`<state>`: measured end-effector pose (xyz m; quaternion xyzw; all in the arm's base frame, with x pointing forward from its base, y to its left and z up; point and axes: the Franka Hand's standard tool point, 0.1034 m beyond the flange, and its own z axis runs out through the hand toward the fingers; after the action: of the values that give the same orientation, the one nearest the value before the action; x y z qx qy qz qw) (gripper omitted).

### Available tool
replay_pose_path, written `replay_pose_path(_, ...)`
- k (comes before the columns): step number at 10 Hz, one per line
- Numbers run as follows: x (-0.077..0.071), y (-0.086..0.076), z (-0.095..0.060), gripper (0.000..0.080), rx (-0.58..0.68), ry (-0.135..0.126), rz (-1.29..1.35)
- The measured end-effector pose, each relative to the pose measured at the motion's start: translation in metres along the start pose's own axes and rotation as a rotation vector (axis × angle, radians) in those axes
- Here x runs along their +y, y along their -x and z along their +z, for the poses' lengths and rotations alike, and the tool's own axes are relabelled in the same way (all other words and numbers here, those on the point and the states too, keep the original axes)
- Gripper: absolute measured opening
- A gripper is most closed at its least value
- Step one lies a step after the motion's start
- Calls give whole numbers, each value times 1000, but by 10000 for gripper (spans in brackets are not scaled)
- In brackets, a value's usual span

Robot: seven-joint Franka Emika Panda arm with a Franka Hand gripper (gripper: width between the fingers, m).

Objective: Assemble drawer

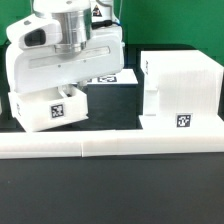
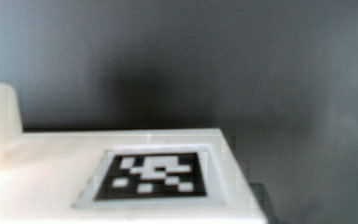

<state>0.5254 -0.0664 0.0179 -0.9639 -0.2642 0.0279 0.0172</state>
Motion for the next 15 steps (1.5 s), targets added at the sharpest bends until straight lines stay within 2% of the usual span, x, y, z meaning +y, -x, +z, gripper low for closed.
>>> replay_pose_path(2,-9,-7,0,42,-8,6,-160)
replay_pose_path(7,-5,-6,1,42,-12,20,-447)
replay_pose_path(8,-7,-9,1,42,-13,56,-581)
replay_pose_path(11,-13,-16,1,42,-56,86,-863)
replay_pose_path(13,-10,-13,1,42,-70,87,-982)
replay_pose_path(15,-10,-13,2,42,-70,86,-978)
